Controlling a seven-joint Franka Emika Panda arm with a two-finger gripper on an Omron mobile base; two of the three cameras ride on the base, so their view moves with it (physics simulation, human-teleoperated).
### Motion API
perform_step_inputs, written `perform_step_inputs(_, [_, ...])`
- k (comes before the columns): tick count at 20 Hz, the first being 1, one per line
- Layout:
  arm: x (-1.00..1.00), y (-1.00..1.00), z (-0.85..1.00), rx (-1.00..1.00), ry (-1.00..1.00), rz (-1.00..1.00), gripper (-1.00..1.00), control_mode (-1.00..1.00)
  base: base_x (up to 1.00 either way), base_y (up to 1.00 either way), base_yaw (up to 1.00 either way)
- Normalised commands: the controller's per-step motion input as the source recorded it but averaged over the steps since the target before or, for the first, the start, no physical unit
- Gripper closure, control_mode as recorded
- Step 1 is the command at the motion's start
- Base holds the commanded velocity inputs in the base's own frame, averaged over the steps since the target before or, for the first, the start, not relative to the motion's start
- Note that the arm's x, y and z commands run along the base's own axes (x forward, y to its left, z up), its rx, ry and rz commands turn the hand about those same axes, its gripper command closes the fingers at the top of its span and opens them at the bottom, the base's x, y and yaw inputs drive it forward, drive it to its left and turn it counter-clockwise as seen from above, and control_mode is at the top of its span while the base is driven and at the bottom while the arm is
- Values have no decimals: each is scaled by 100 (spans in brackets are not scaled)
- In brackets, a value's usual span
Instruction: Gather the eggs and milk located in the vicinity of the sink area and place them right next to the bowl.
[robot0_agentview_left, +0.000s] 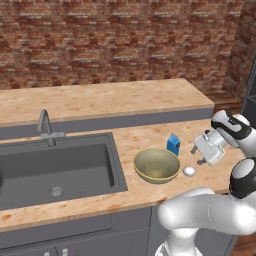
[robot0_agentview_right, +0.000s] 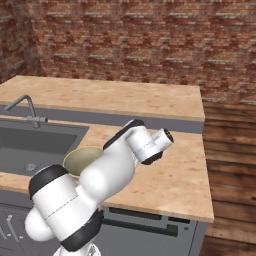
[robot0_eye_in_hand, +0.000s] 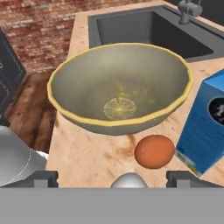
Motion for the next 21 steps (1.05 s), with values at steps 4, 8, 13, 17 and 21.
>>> perform_step_inputs(4, [-9,0,73,-1,-6,0,-100,-100,0,0,0])
perform_step_inputs(8, [-35,-6,66,0,-6,0,-100,-100,0,0,0])
perform_step_inputs(13, [-50,-22,55,-7,-6,0,-100,-100,0,0,0])
perform_step_inputs(17, [-75,-53,39,-5,-18,0,-100,-100,0,0,0])
perform_step_inputs(21, [-87,-65,16,-1,-28,0,-100,-100,0,0,0])
